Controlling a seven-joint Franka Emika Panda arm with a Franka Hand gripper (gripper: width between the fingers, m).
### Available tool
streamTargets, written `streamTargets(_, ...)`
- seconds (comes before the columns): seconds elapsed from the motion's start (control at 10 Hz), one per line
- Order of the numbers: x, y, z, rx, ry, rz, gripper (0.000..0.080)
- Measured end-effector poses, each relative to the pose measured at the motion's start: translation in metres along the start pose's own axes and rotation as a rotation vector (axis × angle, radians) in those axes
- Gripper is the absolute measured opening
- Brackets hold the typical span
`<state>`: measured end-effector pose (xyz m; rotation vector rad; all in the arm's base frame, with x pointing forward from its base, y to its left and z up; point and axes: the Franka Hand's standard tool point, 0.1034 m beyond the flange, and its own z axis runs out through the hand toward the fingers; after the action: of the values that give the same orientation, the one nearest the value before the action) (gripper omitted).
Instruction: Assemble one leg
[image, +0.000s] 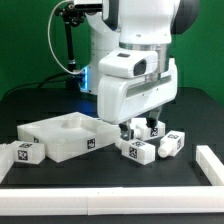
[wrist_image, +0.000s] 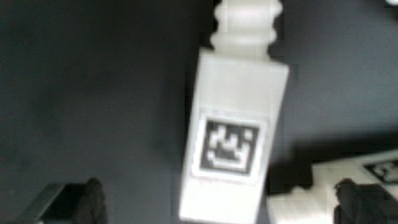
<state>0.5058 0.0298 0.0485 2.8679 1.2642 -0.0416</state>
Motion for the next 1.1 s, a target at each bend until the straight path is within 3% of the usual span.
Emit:
streamTargets(0.3, -0.006, -0.011, 0.024, 0.02, -0.008, -0.003, 0.065)
streamTargets(0.7, -0.001, -0.004, 0.037, 0.029, -0.011, 0.002, 0.065)
streamTargets(1.0, -0.001, -0.004, 0.037, 0.029, -0.011, 0.002, 0.028)
streamTargets(1.1, -0.001, -0.004, 0.037, 0.029, -0.011, 0.002, 0.028)
